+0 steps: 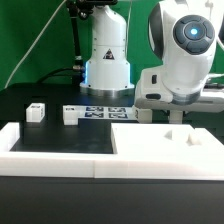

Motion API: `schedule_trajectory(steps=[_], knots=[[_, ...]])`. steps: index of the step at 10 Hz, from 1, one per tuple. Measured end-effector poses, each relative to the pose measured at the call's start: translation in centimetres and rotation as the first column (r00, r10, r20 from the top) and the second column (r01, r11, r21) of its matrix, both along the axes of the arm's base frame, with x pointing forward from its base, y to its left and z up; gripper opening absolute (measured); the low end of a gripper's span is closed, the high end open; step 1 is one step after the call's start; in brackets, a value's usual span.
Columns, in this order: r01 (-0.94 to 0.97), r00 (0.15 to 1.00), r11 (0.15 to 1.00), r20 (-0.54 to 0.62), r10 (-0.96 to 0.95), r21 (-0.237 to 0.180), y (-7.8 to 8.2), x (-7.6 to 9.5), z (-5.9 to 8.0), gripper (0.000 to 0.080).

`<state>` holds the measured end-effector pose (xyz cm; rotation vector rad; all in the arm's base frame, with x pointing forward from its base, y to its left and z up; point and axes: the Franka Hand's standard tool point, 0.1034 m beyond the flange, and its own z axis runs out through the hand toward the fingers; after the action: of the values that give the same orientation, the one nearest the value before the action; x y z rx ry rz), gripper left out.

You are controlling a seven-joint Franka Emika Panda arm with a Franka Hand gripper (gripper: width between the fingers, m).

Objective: Assemble one leg

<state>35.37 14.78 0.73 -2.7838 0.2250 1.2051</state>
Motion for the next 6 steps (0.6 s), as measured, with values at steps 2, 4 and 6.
schedule_trajectory(steps=[2, 4, 6], knots=[[-0.016, 1.0, 1.0, -0.002, 0.016, 0.003, -0.1, 0.0, 0.2, 0.0291], [-0.086, 0.996, 0.996, 0.018, 0.085, 0.014, -0.7, 1.1, 3.1, 0.0291], [-0.093, 0.995, 0.996, 0.037, 0.092, 0.011, -0.8, 1.8, 5.5, 0.0291]])
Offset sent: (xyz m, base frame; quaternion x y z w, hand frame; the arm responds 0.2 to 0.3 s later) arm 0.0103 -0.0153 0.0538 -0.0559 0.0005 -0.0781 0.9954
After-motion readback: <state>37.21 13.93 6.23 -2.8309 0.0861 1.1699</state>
